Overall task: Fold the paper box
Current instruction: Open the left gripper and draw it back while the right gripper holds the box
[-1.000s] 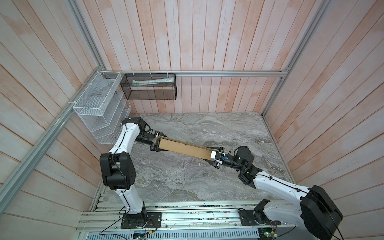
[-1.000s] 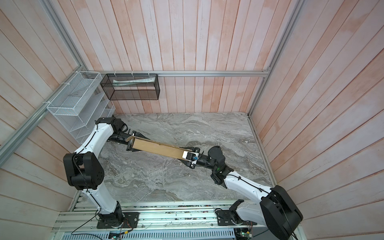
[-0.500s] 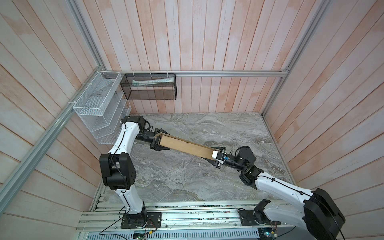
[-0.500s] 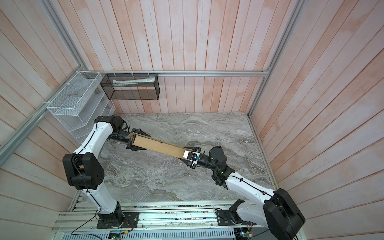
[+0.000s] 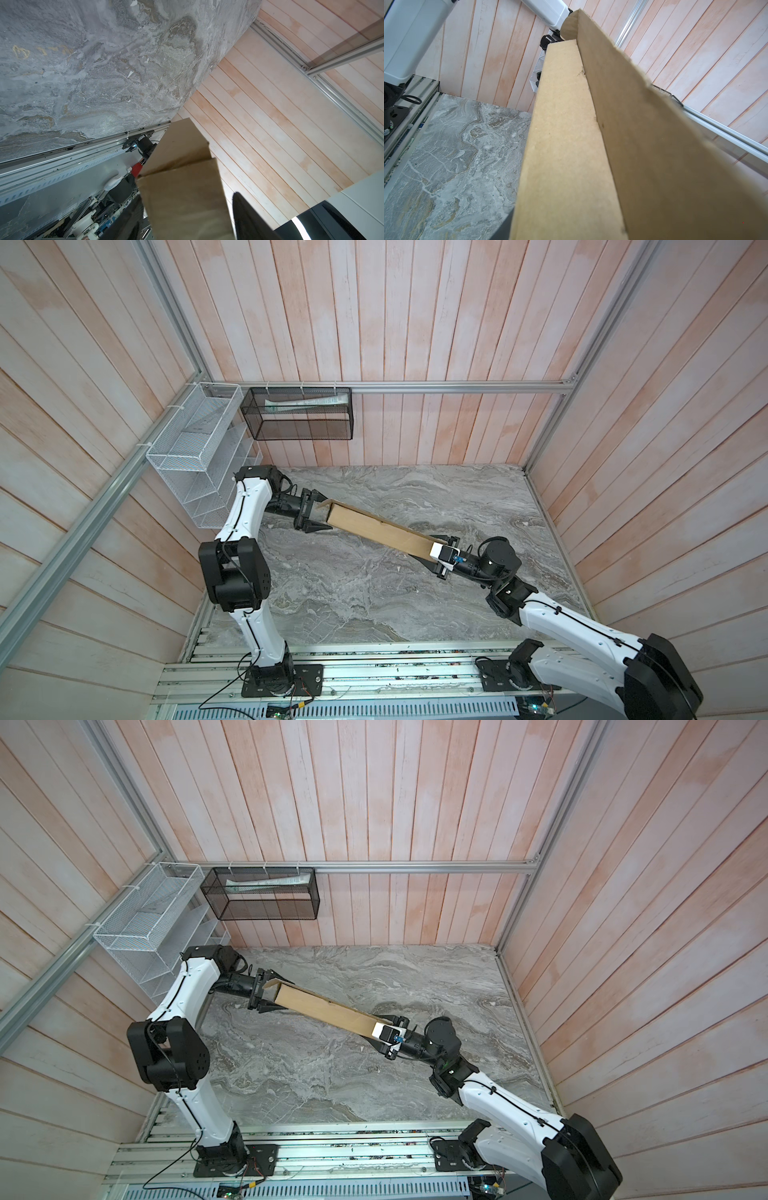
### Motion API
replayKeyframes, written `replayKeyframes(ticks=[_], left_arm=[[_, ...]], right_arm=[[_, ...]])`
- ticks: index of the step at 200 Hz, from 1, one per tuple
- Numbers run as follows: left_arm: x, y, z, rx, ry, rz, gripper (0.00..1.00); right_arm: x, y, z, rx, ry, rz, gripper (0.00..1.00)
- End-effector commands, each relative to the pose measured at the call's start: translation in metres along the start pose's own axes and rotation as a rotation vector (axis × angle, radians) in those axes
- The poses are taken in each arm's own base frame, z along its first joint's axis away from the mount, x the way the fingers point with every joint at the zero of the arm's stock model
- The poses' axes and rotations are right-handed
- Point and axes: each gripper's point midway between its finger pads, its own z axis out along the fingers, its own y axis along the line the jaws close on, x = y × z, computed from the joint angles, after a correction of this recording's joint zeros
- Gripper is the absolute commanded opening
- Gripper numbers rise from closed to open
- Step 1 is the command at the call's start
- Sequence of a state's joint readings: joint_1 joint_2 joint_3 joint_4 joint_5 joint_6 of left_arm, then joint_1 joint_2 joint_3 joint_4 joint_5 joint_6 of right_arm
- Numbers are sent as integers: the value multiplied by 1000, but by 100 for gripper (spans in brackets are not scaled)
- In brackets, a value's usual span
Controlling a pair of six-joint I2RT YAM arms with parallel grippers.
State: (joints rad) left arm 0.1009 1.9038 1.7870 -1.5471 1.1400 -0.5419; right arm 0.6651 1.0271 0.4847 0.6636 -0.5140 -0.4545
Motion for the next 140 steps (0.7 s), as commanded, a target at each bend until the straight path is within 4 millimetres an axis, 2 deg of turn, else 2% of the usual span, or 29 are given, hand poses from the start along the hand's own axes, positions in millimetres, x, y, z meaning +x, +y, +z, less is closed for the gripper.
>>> replayKeyframes(ticks=[1,51,94,140], left_arm=[[-12,-5,-5,-8,-30,40,69],[-29,-13,-7,-15,-50,59,69],[-56,-15,-7,-45,-83,73,68],[-85,-16,-5,-70,-135,93,67]], right_arm=[[-1,-2,-6,28,8,9,42],[4,3,-17,38,35,44,40],[10,9,-27,60,59,89,39],[28,13,-33,97,98,144,38]])
